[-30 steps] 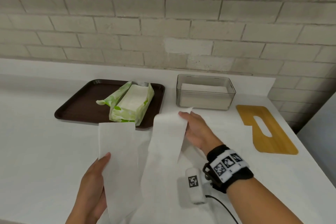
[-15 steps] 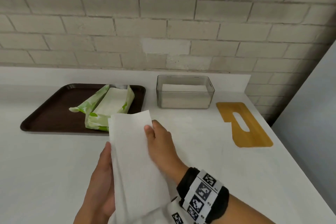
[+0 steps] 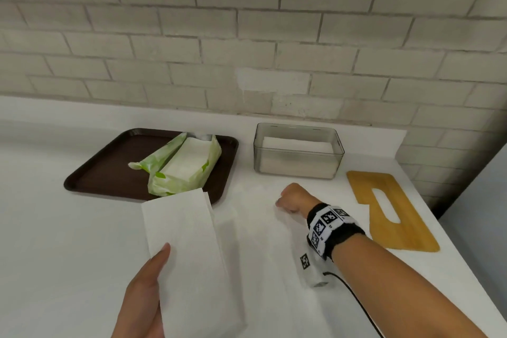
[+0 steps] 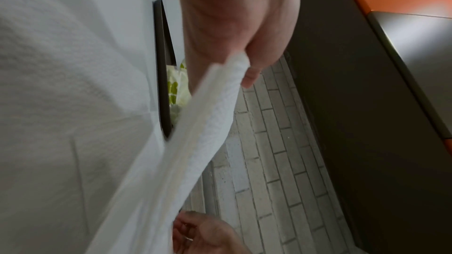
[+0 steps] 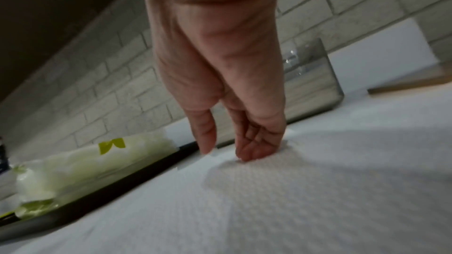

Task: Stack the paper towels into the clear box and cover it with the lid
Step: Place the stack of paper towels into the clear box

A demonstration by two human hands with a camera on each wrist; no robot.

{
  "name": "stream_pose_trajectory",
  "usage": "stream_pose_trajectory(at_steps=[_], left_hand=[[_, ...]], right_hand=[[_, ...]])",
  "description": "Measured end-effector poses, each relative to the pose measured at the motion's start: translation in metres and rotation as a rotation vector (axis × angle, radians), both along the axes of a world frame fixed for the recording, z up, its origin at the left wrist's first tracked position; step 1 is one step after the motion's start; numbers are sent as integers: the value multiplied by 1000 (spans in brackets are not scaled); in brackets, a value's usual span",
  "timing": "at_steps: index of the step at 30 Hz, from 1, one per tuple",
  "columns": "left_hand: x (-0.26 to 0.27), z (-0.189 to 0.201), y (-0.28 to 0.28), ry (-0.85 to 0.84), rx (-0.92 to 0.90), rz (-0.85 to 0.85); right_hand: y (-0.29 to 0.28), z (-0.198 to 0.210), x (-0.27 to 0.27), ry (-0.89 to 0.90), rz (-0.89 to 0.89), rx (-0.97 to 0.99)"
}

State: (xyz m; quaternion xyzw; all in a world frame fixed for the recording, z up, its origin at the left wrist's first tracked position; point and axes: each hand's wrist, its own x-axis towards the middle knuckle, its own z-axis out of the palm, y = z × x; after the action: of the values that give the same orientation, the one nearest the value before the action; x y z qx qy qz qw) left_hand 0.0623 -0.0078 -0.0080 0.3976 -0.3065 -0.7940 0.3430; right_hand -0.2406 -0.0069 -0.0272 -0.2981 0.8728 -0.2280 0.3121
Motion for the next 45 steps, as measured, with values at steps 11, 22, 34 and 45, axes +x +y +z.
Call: stream_pose_trajectory(at_steps=[11, 22, 34, 45], left_hand=[[2, -1, 2, -16, 11, 57], [-31, 12, 4, -58, 26, -85], [-99, 13, 24, -187, -404, -296], [-114, 29, 31, -104, -743, -125]], right_hand=[[-21, -18, 14, -67, 117, -143], [53, 86, 52, -821, 13, -1055], [97, 38, 80, -150, -178, -692], [116, 54, 80, -306, -165, -1059]])
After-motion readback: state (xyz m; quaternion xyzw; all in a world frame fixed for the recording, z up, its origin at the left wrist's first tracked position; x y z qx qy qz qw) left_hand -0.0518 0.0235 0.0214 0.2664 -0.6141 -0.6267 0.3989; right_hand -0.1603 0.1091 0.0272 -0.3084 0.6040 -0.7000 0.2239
